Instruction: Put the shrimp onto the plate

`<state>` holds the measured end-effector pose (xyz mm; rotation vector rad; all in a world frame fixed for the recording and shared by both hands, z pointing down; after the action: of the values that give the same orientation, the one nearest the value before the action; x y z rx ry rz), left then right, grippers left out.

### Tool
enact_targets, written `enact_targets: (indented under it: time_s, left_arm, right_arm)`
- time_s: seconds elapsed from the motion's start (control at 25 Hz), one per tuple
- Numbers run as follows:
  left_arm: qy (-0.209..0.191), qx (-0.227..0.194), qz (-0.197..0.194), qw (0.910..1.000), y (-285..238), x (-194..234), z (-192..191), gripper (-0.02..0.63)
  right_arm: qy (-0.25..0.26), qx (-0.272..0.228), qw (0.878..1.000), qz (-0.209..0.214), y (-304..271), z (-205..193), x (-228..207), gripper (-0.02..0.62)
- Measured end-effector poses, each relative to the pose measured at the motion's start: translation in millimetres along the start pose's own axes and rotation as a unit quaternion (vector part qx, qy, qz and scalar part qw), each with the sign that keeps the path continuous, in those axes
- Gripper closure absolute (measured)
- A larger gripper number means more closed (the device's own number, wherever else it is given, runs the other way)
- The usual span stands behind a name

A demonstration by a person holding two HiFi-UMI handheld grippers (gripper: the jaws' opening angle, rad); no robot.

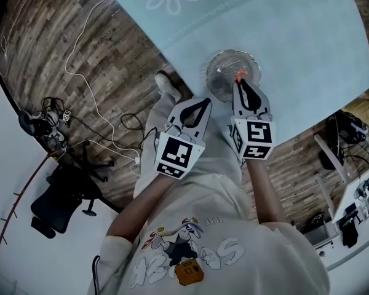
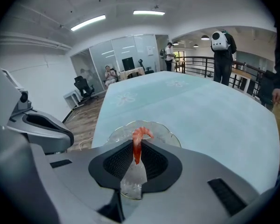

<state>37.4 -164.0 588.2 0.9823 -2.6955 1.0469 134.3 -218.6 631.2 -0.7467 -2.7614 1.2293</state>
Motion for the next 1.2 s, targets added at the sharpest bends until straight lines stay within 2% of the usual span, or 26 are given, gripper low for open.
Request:
enact_targets:
  time_s: [0.16, 0.32, 0.6, 0.84, 1.04, 1.2]
  left_arm:
    - [0.004, 0.004, 0.005, 1.0000, -5.0, 4.8, -1.3, 0.609]
    - [0.003, 0.010, 0.002, 0.9999, 0.4, 12.5, -6.7, 0.609]
    - [-0.024, 0.005, -0.003, 0.9997, 17.7, 5.4, 0.4, 0.609]
    - [-0.064, -0.004, -0.008, 0.9979, 34.0, -0.5, 15.5, 0.609]
    - [-0.070, -0.004, -0.014, 0.9974, 48.3, -9.3, 13.9, 0.609]
    - [-0.102, -0.033, -0.024, 0.9940, 61.6, -22.4, 37.5, 0.609]
  right_arm:
    - [0.000, 0.041, 0.999, 0.003, -13.4, -12.5, -3.9, 0.523]
    - [-0.011, 0.044, 0.999, 0.000, -14.0, -15.5, 2.8, 0.506]
    - [-0.004, 0.018, 1.000, -0.005, 12.7, -6.3, 12.3, 0.508]
    - [-0.005, -0.014, 1.000, -0.011, 36.7, 7.5, 24.6, 0.543]
    - [0.004, -0.037, 0.999, -0.006, 60.0, 18.0, 43.9, 0.552]
    - [0.007, -0.053, 0.999, -0.001, 79.9, 21.5, 57.6, 0.557]
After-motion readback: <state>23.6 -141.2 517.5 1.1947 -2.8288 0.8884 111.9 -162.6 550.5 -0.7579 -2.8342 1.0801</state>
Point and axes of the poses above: the fingertips, and each gripper's own axes: y backward along the fingers, x to its left, z out of its top, the point moved 3 cm from there along y, backward along the fingers, and after that the axes turned 2 degrees about -x, right-handed, at the moved point
